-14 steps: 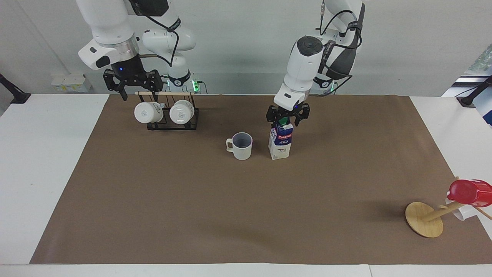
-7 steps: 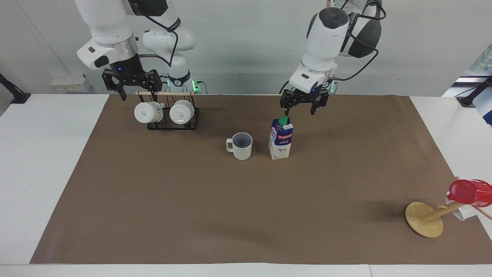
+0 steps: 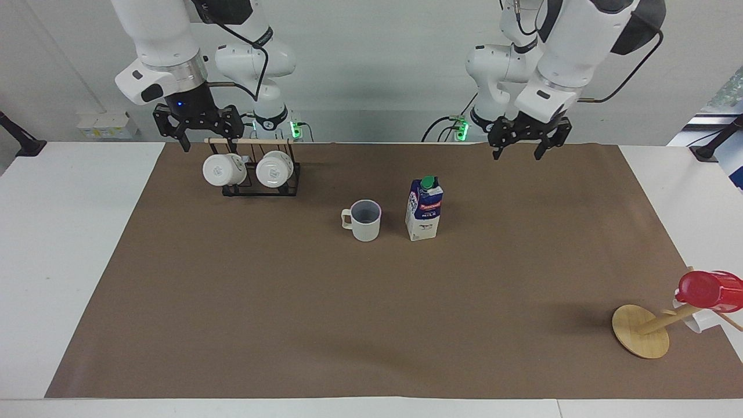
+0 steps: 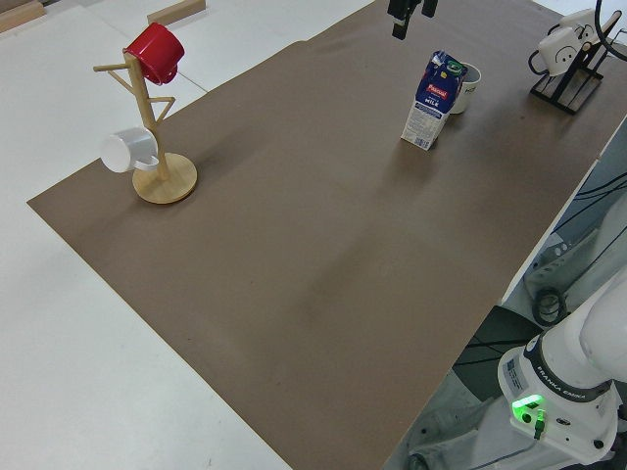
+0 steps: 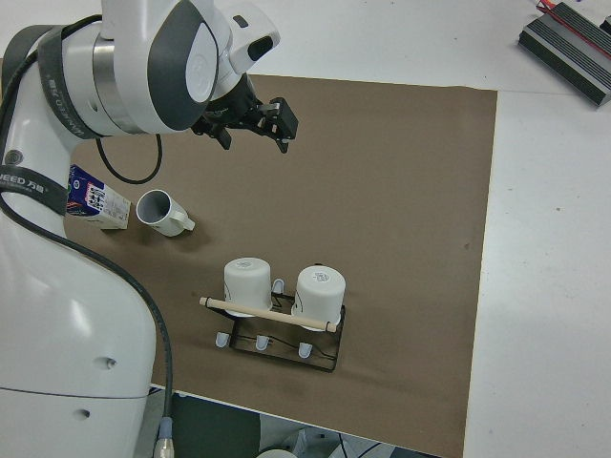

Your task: Place cup and milk on table

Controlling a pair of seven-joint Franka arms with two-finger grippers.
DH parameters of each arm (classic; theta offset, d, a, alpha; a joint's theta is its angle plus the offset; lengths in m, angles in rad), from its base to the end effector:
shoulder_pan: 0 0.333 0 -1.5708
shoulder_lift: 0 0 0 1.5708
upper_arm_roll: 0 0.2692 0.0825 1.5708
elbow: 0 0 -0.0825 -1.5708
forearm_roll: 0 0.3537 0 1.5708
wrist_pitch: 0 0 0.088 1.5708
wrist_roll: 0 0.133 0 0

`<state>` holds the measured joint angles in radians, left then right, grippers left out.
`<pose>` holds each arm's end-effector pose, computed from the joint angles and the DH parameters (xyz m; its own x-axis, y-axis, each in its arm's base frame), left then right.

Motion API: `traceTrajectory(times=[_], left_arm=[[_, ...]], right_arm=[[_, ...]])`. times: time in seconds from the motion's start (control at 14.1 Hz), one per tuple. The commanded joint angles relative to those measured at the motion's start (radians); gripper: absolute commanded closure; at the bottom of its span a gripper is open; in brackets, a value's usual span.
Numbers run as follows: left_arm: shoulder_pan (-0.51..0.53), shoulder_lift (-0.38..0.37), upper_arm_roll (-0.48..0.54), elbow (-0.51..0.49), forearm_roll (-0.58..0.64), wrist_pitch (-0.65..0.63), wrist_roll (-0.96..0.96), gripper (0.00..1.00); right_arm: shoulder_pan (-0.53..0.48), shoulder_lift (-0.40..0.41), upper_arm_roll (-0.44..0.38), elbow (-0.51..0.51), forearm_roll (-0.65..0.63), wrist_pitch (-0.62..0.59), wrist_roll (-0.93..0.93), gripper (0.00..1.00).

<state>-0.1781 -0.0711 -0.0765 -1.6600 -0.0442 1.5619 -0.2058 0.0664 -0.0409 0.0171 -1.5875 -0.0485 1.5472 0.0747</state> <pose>0.4848 -0.1334 0.5481 0.9982 -0.0488 -0.0345 -0.0477 -0.9983 0.0324 0.5099 0.0363 0.5636 1.0000 0.0077 0.0043 0.0075 -0.9988 0.0490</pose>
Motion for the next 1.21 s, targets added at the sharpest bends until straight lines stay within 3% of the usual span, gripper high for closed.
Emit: traceTrajectory(times=[0.0,0.28,1.14], left_arm=[[0.072,-0.036,-0.008,0.002,0.014,-0.065,0.077,0.00],[0.137,-0.036,-0.009,0.055,0.014,-0.131,0.151,0.00],[0.138,-0.038,-0.009,0.056,0.006,-0.117,0.148,0.00]], right_arm=[[-0.014,-0.004,0.004,0.006,0.007,-0.009,-0.019,0.00],[-0.014,-0.004,0.004,0.008,0.007,-0.009,-0.019,0.00],[-0.014,-0.004,0.004,0.008,0.007,-0.009,-0.019,0.00]])
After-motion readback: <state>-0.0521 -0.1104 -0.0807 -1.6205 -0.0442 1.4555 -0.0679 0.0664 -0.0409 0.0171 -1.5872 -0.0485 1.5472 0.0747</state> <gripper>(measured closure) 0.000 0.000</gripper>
